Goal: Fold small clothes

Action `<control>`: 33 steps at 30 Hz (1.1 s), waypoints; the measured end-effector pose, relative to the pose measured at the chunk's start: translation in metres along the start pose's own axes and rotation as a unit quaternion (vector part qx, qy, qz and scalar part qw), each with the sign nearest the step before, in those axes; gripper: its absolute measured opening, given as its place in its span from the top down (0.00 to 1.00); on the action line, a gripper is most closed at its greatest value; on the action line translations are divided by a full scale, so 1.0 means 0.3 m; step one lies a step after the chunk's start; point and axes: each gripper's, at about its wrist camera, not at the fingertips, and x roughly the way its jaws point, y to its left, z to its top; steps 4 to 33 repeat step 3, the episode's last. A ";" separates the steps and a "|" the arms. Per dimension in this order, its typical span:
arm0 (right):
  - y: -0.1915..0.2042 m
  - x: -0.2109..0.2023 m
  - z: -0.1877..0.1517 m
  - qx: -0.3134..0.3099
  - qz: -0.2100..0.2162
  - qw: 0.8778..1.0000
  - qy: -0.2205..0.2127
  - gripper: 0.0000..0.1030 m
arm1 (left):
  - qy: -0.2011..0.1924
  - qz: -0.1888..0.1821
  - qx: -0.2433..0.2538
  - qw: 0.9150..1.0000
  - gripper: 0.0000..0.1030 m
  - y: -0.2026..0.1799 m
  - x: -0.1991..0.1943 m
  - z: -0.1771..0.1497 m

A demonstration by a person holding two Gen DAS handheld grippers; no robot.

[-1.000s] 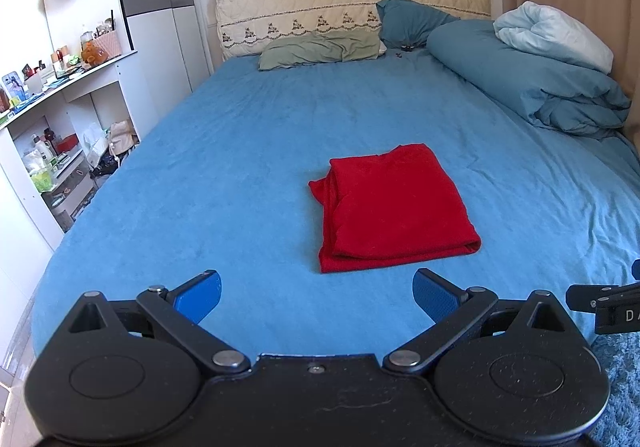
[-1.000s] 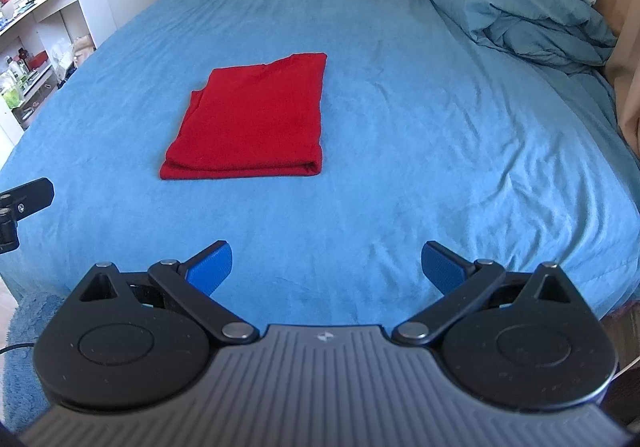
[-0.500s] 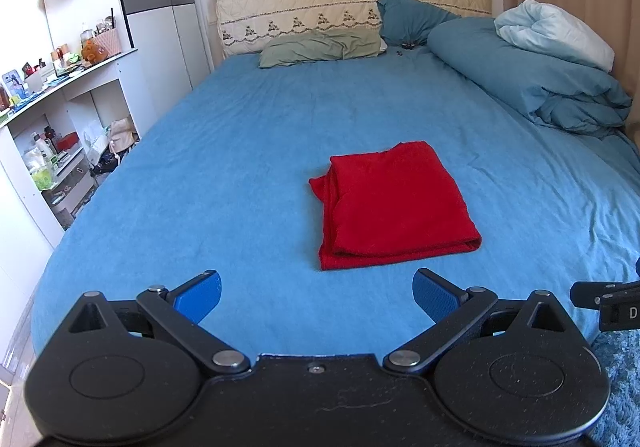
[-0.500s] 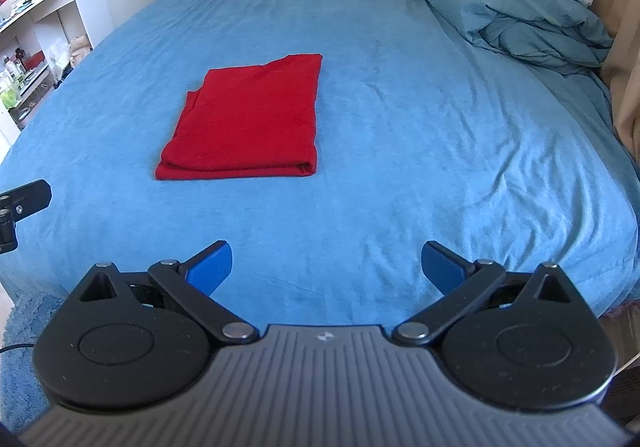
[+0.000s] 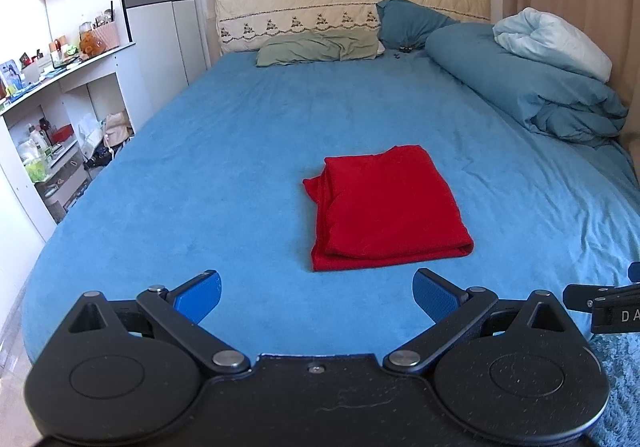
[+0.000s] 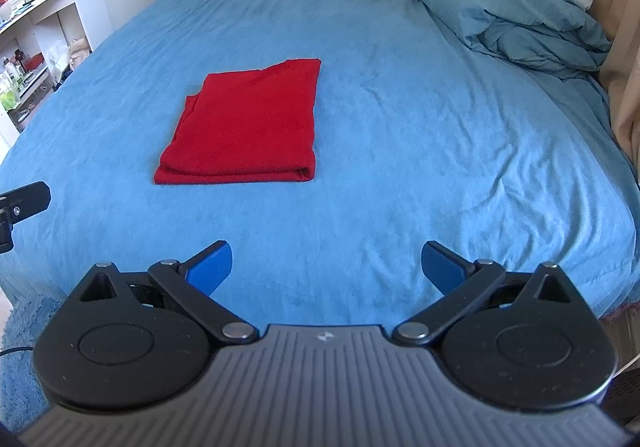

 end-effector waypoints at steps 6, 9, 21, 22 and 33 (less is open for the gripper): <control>-0.003 0.000 0.001 0.000 0.001 1.000 0.000 0.00 | -0.001 -0.003 -0.006 1.000 0.00 0.016 -0.001 0.000; -0.003 0.000 0.001 0.000 0.001 1.000 0.000 0.00 | -0.001 -0.003 -0.006 1.000 0.00 0.016 -0.001 0.000; -0.003 0.000 0.001 0.000 0.001 1.000 0.000 0.00 | -0.001 -0.003 -0.006 1.000 0.00 0.016 -0.001 0.000; -0.003 0.000 0.001 0.000 0.001 1.000 0.000 0.00 | -0.001 -0.003 -0.006 1.000 0.00 0.016 -0.001 0.000; -0.003 0.000 0.001 0.000 0.001 1.000 0.000 0.00 | -0.001 -0.003 -0.006 1.000 0.00 0.016 -0.001 0.000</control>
